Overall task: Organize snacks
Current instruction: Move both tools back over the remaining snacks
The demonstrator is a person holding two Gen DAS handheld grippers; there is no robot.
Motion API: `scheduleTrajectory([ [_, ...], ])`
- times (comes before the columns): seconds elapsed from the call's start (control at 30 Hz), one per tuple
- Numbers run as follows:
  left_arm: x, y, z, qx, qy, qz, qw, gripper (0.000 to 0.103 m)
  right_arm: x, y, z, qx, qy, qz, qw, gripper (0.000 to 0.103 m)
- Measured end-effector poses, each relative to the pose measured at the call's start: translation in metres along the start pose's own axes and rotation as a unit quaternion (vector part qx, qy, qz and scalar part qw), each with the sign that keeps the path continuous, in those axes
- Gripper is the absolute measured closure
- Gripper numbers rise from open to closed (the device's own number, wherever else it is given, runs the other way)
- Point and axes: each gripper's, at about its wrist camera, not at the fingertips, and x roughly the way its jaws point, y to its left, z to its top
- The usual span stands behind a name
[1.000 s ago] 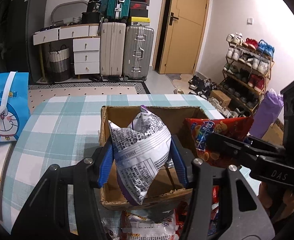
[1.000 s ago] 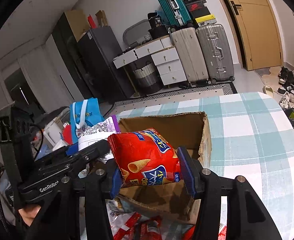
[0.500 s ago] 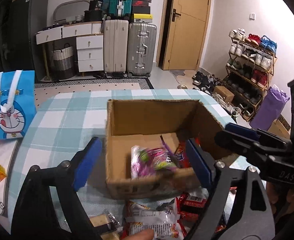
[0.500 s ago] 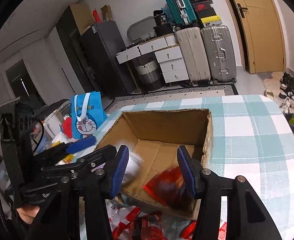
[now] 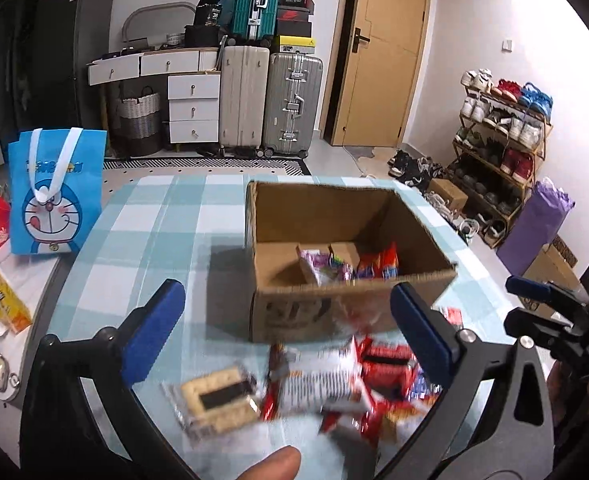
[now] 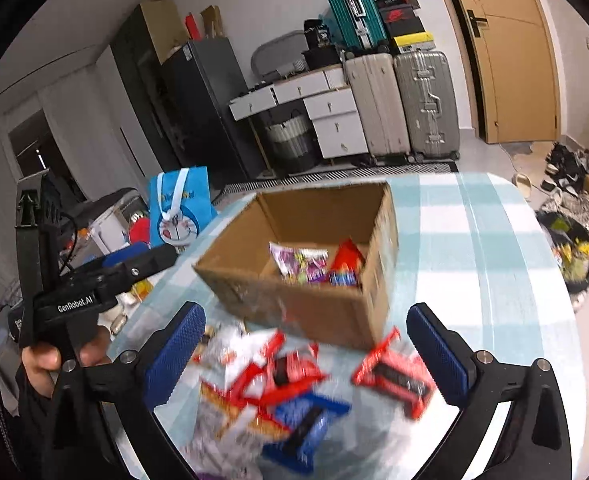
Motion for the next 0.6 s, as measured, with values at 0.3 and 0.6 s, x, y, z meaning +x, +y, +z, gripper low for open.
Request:
scheduleTrajectory([
  [0.3,-0.038,0.001,-0.036,0.001,0.008,0.008,0.9999,0.001,-0.035,0.004,-0.038,0.01,0.013,-0.019,1.0,0.0],
  [0.6,-0.062,-0.001,-0.062,-0.005,0.017,0.019,0.9997,0.001,-0.049,-0.001,-0.07,0.024,0.04,-0.036,0.998,0.0],
])
